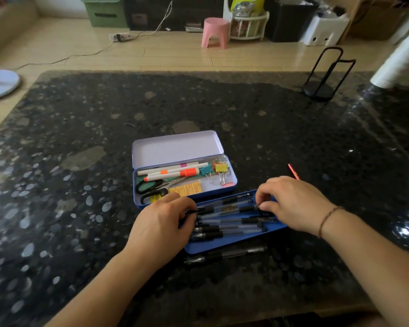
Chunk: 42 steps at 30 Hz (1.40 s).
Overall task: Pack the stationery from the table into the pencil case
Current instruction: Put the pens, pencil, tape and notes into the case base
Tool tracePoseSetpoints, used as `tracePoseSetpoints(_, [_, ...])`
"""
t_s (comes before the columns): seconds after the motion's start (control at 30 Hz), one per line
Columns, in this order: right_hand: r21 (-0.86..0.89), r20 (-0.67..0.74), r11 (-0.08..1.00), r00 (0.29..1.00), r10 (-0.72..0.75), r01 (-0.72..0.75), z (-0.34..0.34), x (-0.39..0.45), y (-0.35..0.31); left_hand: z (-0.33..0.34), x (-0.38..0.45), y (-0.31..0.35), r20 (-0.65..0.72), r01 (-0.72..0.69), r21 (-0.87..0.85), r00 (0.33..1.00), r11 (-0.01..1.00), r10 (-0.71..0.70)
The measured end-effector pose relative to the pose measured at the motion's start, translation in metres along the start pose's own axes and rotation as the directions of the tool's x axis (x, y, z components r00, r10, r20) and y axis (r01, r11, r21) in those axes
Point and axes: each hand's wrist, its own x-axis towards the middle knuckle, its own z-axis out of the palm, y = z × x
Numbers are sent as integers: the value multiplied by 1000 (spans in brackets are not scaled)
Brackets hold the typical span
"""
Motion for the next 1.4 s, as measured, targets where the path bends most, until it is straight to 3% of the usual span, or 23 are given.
tracePoseSetpoints(0.23, [238,-111,971,994,20,7,10,4,-4,1,3,1,-3,-16,-2,1000,1000,16])
tracePoseSetpoints(0.33, [292,-68,957,997,18,2,9,1,-3,0,3,1,-21,-8,22,1000,1000,9])
tracePoseSetpoints(0.97, [189,-214,978,976,-51,93,8,6,-4,1,4,2,-3,12,3,1000,1000,-12])
tracePoseSetpoints(1.17, [-19,82,1000,996,21,-19,-9,-9,4,0,2,5,3,-3,8,1000,1000,3])
tracePoseSetpoints(1.33, [-47,69,998,997,47,-44,-6,-6,-3,1,2,5,1,-15,-2,1000,1000,15])
tracePoseSetpoints(1.4, [48,21,997,998,52,-53,-10,-9,5,-1,2,7,-25,-23,-20,999,1000,23])
